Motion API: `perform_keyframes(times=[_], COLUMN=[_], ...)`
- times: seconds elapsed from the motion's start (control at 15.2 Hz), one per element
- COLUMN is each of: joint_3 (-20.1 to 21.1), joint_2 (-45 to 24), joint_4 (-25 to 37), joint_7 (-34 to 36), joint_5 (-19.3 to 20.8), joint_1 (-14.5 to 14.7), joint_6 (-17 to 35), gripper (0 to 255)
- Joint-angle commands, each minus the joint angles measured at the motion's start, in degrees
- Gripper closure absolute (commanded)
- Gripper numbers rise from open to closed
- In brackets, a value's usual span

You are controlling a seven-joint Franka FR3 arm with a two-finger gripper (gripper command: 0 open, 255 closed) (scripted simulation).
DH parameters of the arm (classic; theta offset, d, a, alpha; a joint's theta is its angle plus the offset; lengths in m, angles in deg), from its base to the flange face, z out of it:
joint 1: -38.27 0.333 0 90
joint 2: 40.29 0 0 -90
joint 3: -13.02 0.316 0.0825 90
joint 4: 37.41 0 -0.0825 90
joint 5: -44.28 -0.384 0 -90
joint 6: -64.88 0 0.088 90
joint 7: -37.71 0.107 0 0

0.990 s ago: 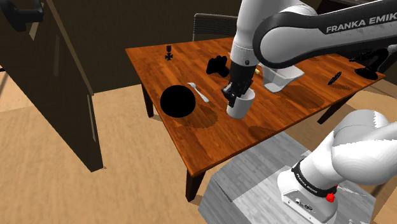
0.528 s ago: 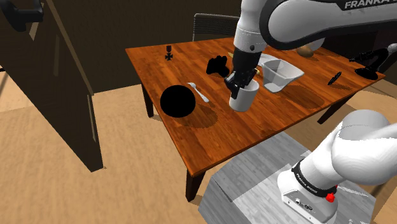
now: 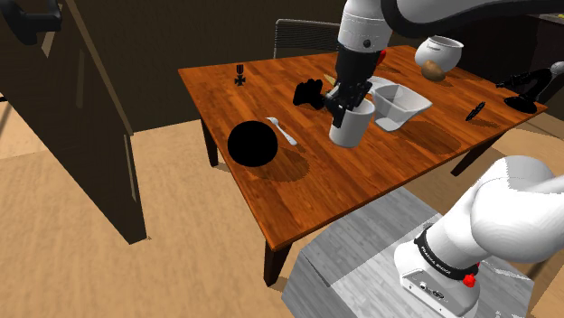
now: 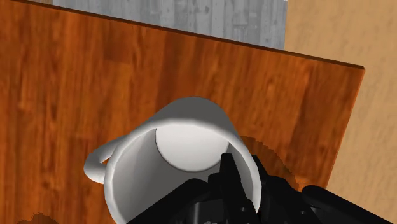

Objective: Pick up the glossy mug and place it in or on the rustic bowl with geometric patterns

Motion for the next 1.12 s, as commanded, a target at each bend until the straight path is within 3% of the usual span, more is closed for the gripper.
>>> perform_keyframes(times=[0.0,0.53,1.06], joint_3=[-0.1,3.8,6.6], joint_2=[0.0,-18.5,-37.7], joint_4=[1.2,18.8,41.4], joint_7=[0.0,4.9,10.4], joint_5=[0.1,1.8,6.4], joint_1=[0.0,-0.5,0.7], joint_6=[-1.3,-0.4,-4.5], gripper=[255,255,255])
